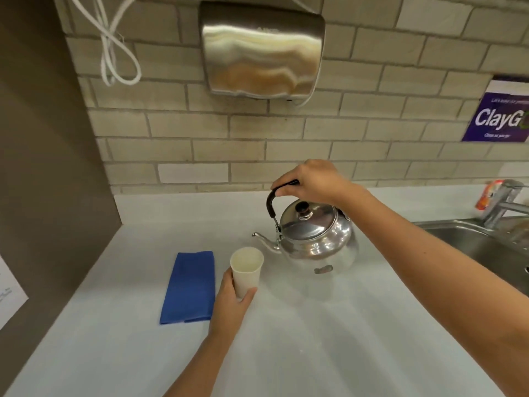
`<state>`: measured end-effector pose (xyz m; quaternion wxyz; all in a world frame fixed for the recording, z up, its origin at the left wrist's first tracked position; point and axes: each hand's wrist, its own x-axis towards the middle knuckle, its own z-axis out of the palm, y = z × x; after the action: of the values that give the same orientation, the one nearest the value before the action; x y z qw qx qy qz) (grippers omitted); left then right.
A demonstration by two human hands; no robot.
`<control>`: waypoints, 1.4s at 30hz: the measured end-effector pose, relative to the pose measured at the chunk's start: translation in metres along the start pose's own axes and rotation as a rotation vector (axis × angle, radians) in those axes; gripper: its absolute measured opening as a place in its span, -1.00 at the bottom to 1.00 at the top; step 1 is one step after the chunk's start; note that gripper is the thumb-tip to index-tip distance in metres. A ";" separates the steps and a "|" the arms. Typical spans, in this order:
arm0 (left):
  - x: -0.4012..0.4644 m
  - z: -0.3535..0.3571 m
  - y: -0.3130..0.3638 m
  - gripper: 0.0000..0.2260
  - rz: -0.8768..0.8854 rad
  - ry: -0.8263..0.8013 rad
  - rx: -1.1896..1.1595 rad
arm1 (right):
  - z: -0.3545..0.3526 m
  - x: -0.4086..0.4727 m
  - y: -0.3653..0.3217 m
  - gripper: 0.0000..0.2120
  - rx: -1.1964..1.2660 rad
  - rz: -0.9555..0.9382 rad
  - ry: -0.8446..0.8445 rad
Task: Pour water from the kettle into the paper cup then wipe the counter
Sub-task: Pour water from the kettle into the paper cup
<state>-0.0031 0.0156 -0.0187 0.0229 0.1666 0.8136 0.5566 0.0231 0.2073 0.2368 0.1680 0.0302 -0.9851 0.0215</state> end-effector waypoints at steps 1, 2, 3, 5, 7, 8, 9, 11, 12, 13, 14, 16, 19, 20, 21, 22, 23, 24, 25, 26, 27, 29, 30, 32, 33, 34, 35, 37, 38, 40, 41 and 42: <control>-0.001 -0.001 0.001 -0.42 0.004 -0.002 -0.005 | -0.002 -0.004 -0.003 -0.79 -0.024 -0.022 -0.005; -0.001 -0.001 0.001 -0.42 0.007 -0.002 -0.012 | -0.003 -0.006 -0.006 -0.79 -0.047 -0.044 -0.008; -0.001 -0.001 0.001 -0.42 0.008 -0.001 -0.018 | -0.004 -0.008 -0.009 -0.79 -0.068 -0.066 -0.008; -0.002 -0.002 0.002 -0.41 0.008 -0.003 -0.020 | -0.004 -0.010 -0.014 -0.79 -0.111 -0.103 -0.004; -0.003 -0.002 0.002 -0.40 0.011 -0.005 -0.017 | -0.004 -0.012 -0.019 -0.79 -0.153 -0.125 -0.002; -0.002 -0.002 0.002 -0.40 0.011 -0.006 -0.017 | -0.003 -0.012 -0.021 -0.79 -0.169 -0.132 -0.004; -0.002 -0.002 0.003 -0.40 0.009 -0.008 -0.015 | -0.004 -0.012 -0.023 -0.79 -0.183 -0.137 -0.010; -0.002 -0.002 0.003 -0.40 0.008 -0.012 -0.017 | -0.004 -0.011 -0.026 -0.79 -0.211 -0.155 -0.031; -0.003 -0.002 0.004 -0.40 0.011 -0.013 -0.019 | -0.005 -0.011 -0.028 -0.79 -0.225 -0.165 -0.041; -0.003 -0.003 0.004 -0.40 0.014 -0.014 -0.019 | -0.005 -0.010 -0.029 -0.79 -0.239 -0.174 -0.049; -0.003 -0.003 0.004 -0.41 0.016 -0.014 -0.017 | -0.006 -0.010 -0.030 -0.79 -0.251 -0.181 -0.056; -0.003 -0.003 0.004 -0.42 0.017 -0.010 -0.021 | -0.007 -0.009 -0.032 -0.79 -0.272 -0.194 -0.064; -0.003 -0.003 0.005 -0.42 0.014 -0.008 -0.021 | -0.010 -0.009 -0.035 -0.80 -0.295 -0.203 -0.075; -0.003 -0.003 0.004 -0.42 0.012 -0.010 -0.021 | -0.011 -0.009 -0.035 -0.80 -0.296 -0.204 -0.078; -0.002 -0.002 0.004 -0.42 0.010 -0.012 -0.024 | -0.011 -0.009 -0.036 -0.80 -0.298 -0.207 -0.080; -0.002 -0.002 0.003 -0.42 0.005 -0.012 -0.028 | -0.012 -0.008 -0.036 -0.80 -0.302 -0.212 -0.081; -0.002 -0.002 0.003 -0.42 0.001 -0.013 -0.032 | -0.012 -0.008 -0.036 -0.79 -0.308 -0.218 -0.082; -0.001 -0.002 0.003 -0.42 -0.002 -0.013 -0.036 | -0.013 -0.008 -0.037 -0.79 -0.314 -0.224 -0.084; -0.001 -0.002 0.002 -0.41 -0.006 -0.014 -0.039 | -0.012 -0.007 -0.037 -0.79 -0.317 -0.230 -0.087; -0.001 -0.001 0.002 -0.41 -0.010 -0.015 -0.041 | -0.012 -0.007 -0.038 -0.79 -0.318 -0.234 -0.091; -0.001 -0.001 0.002 -0.41 -0.014 -0.015 -0.042 | -0.012 -0.006 -0.038 -0.79 -0.317 -0.236 -0.096; -0.001 -0.001 0.001 -0.40 -0.020 -0.016 -0.040 | -0.012 -0.005 -0.040 -0.79 -0.320 -0.238 -0.105; -0.001 -0.001 0.001 -0.40 -0.024 -0.018 -0.038 | -0.012 -0.005 -0.040 -0.79 -0.322 -0.239 -0.108; -0.001 -0.001 0.002 -0.40 -0.029 -0.022 -0.032 | -0.011 -0.005 -0.040 -0.79 -0.324 -0.244 -0.113; -0.001 -0.001 0.001 -0.40 -0.029 -0.022 -0.031 | -0.011 -0.005 -0.040 -0.79 -0.324 -0.248 -0.115; -0.001 -0.001 0.001 -0.40 -0.030 -0.021 -0.033 | -0.011 -0.004 -0.039 -0.79 -0.323 -0.251 -0.117; -0.001 -0.001 0.001 -0.40 -0.030 -0.021 -0.037 | -0.010 -0.004 -0.039 -0.79 -0.320 -0.255 -0.117; -0.001 -0.001 0.001 -0.41 -0.030 -0.020 -0.043 | -0.010 -0.004 -0.038 -0.79 -0.314 -0.260 -0.118; -0.001 -0.001 0.001 -0.41 -0.029 -0.020 -0.044 | -0.009 -0.004 -0.038 -0.79 -0.312 -0.261 -0.120; -0.001 -0.001 0.001 -0.40 -0.029 -0.022 -0.040 | -0.009 -0.004 -0.037 -0.78 -0.315 -0.263 -0.124; -0.001 -0.001 0.001 -0.40 -0.029 -0.022 -0.038 | -0.009 -0.005 -0.037 -0.78 -0.319 -0.266 -0.125; -0.001 -0.001 0.001 -0.40 -0.027 -0.020 -0.035 | -0.008 -0.005 -0.036 -0.78 -0.323 -0.271 -0.124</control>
<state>-0.0016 0.0148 -0.0172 0.0415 0.1608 0.8057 0.5685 0.0329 0.1717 0.2444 0.1109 0.1363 -0.9712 -0.1611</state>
